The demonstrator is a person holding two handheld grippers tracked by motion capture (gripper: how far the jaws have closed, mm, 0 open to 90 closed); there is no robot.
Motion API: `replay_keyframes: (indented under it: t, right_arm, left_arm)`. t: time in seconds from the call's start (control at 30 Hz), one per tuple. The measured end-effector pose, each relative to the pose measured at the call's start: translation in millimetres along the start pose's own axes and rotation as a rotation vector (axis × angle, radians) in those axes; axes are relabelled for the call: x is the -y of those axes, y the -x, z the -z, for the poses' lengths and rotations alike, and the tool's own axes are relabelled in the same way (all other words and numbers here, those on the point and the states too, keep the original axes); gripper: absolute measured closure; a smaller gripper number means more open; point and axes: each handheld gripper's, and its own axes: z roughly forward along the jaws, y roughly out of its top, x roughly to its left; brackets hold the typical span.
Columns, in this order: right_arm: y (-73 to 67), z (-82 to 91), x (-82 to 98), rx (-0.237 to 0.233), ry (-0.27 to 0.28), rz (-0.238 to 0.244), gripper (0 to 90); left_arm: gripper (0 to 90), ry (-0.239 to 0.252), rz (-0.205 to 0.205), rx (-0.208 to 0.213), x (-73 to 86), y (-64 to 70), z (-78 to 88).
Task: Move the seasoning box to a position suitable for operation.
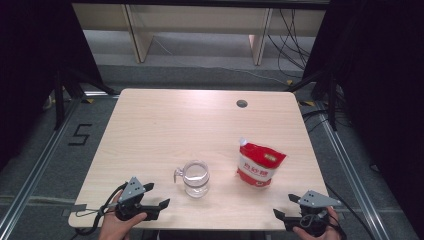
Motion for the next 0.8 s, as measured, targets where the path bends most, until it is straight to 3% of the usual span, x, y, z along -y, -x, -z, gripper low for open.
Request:
replay_keyframes:
  t: [0.07,0.13,0.23,0.27,0.3,0.33,0.37,0.43,0.53,0.57,0.6,0.67,0.73,0.8]
  right_arm:
    - [1.2,0.4,-0.4,0.010,0.002,0.009,23.3]
    - [3.0,1.9,0.3,0.008,-0.003,-0.016,23.9]
    - [4.1,2.2,0.7,0.000,0.004,-0.023,23.9]
    - [1.5,2.7,0.6,-0.001,-0.008,-0.049,23.9]
    - [1.5,2.7,0.6,-0.001,-0.008,-0.049,23.9]
    - [3.7,2.0,0.2,0.011,0.002,-0.015,23.9]
    - [3.8,1.4,0.0,0.014,0.010,-0.004,23.9]
    - [3.2,1.5,-0.1,0.015,0.009,-0.011,23.9]
    - [1.2,2.5,-0.1,0.007,0.011,-0.045,24.1]
    - [1.7,3.1,-0.4,0.007,0.013,-0.040,24.0]
    - [4.0,2.1,-0.7,0.000,0.025,-0.020,24.1]
    - [3.7,1.9,-0.6,-0.002,0.027,-0.022,24.0]
    - [1.3,1.4,-0.5,0.001,0.017,-0.031,24.2]
    - [0.9,1.4,-0.5,0.000,0.017,-0.034,24.2]
  left_arm:
    - [20.5,0.002,0.005,0.003,-1.3,0.1,-1.7]
    - [21.5,0.000,-0.021,0.001,-3.3,-0.9,-3.0]
    - [22.4,0.022,-0.006,-0.010,-6.5,1.9,-6.4]
    - [22.2,0.019,-0.037,-0.010,-8.3,0.2,-6.5]
    - [22.2,0.013,-0.023,-0.016,-8.9,1.1,-6.6]
    - [21.8,0.011,-0.015,-0.023,-10.1,1.1,-7.3]
    - [21.8,0.014,-0.038,-0.033,-11.4,-0.4,-7.6]
    - [21.9,0.020,-0.004,-0.036,-12.2,-0.9,-8.7]
    - [21.9,0.022,0.004,-0.040,-14.5,-1.9,-8.8]
    - [22.3,0.025,0.000,-0.035,-15.3,-2.0,-9.3]
    - [23.2,0.030,0.030,-0.020,-16.6,-1.7,-11.0]
    - [23.8,0.034,0.051,-0.004,-17.4,-1.7,-12.8]
    - [26.1,0.034,0.056,-0.008,-18.5,-1.5,-15.8]
    - [26.2,0.026,0.033,-0.017,-20.0,-2.9,-18.0]
